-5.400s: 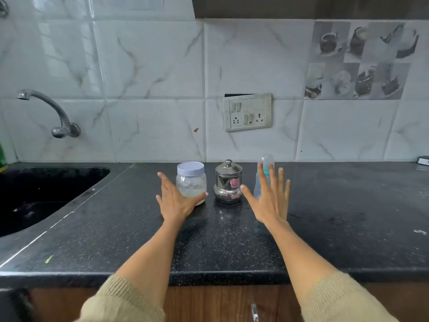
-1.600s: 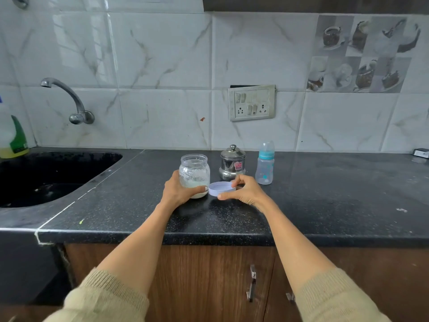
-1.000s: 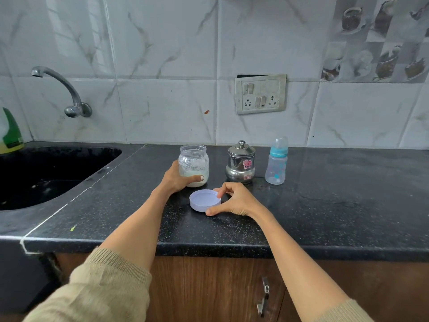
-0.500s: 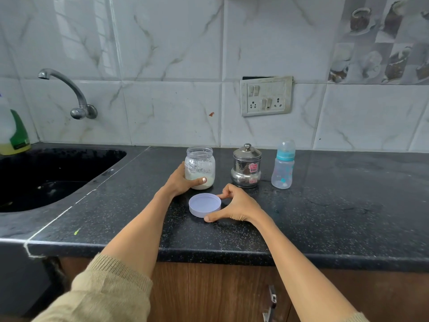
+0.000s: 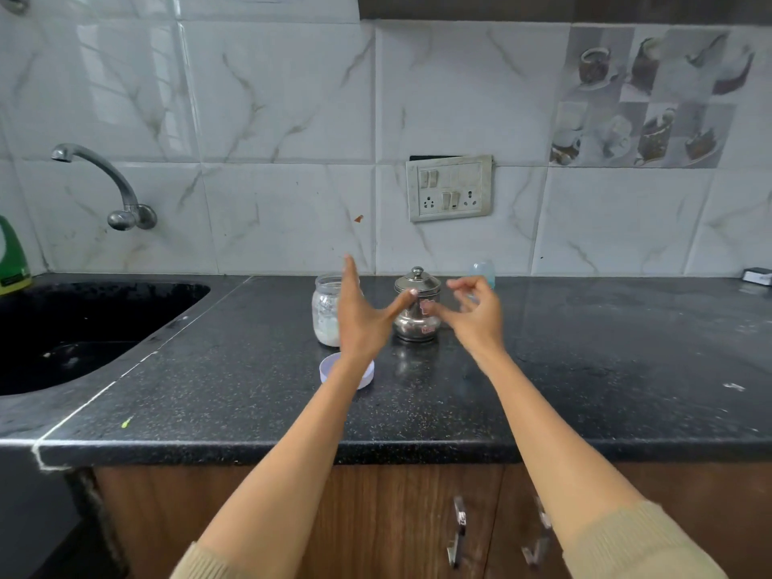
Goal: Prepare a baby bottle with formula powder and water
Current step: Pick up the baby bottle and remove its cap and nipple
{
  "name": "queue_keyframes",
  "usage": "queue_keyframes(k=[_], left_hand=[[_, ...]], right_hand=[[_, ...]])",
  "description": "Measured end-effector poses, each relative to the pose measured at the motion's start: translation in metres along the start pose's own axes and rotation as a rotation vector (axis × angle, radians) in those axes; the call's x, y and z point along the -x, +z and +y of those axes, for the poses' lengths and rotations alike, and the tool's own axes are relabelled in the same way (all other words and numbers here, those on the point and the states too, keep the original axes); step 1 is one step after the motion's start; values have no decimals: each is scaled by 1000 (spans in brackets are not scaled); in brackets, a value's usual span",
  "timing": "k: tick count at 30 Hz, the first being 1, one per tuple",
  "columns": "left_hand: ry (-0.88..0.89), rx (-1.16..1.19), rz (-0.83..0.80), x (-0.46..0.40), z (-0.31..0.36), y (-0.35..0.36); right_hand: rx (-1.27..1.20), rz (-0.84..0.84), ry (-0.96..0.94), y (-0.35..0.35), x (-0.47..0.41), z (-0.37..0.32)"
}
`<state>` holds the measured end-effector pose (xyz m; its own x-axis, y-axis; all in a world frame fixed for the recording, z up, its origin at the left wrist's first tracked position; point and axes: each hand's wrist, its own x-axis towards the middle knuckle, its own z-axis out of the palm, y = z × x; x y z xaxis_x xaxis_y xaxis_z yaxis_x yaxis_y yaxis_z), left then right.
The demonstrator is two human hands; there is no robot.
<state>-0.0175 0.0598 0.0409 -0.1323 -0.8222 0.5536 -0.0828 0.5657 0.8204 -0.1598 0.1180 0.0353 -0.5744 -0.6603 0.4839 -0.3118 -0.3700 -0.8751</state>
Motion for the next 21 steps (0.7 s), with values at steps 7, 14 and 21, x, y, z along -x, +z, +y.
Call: queue_keyframes(k=[7, 14, 21], left_hand=[[-6, 27, -252, 23, 14, 65], [-81, 37, -272, 20, -3, 82], [-105, 53, -229, 12, -15, 80]], right_hand=[[179, 357, 208, -39, -36, 35], [372, 105, 357, -42, -64, 60], [391, 103, 268, -35, -69, 71]])
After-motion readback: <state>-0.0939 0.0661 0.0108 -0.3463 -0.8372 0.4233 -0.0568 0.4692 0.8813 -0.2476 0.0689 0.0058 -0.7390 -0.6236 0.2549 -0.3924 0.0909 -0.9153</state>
